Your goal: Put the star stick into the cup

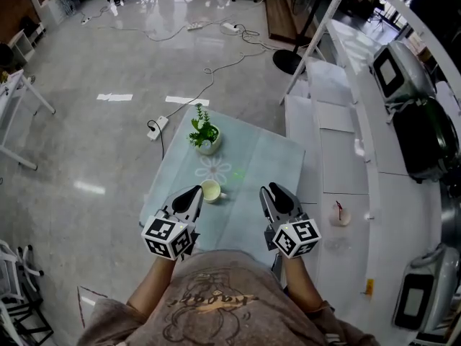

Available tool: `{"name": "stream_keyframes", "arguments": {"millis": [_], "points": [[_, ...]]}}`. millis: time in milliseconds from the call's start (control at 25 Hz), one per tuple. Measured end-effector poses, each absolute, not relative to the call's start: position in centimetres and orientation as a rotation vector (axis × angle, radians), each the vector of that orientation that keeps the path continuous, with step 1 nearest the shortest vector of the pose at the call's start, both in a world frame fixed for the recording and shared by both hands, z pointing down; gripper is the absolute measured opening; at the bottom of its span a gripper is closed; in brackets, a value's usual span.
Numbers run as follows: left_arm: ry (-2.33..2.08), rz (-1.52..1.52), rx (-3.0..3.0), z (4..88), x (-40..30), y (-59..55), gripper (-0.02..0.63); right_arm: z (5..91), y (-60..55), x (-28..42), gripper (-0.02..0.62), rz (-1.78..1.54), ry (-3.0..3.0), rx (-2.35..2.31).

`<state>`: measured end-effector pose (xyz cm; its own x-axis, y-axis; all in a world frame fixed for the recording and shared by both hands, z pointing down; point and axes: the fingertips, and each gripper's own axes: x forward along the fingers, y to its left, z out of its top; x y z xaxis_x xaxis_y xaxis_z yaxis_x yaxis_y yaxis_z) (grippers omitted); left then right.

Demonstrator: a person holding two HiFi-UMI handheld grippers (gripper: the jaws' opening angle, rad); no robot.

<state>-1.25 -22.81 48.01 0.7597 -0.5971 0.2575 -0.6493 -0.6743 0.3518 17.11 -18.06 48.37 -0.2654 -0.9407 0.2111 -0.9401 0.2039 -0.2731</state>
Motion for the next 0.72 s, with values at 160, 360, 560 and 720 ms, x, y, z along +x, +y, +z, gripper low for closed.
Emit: {"name": "stream_keyframes", "arguments": {"millis": [160, 360, 560, 720], "points": [[-0.949, 0.154, 2.544, 47.6, -1.3, -23.0, 0.020, 48.1, -17.2, 16.4, 0.094, -0.512, 2.446, -1.919], [-0.970, 0.140, 2.539, 47.6, -1.8, -23.3, 0.020, 48.3, -16.8, 15.9, 0.049, -0.468, 2.458, -1.944], [-0.999, 0.143, 2.539, 47.8, -2.5, -23.6, 0.020, 48.6, -16.5, 16.2, 0.011, -0.477, 2.422, -1.975], [-1.017, 0.148, 2.543, 48.0, -3.0, -23.7, 0.020, 49.1, -16.6, 15.9, 0.003, -0.474, 2.421, -1.988]]}}
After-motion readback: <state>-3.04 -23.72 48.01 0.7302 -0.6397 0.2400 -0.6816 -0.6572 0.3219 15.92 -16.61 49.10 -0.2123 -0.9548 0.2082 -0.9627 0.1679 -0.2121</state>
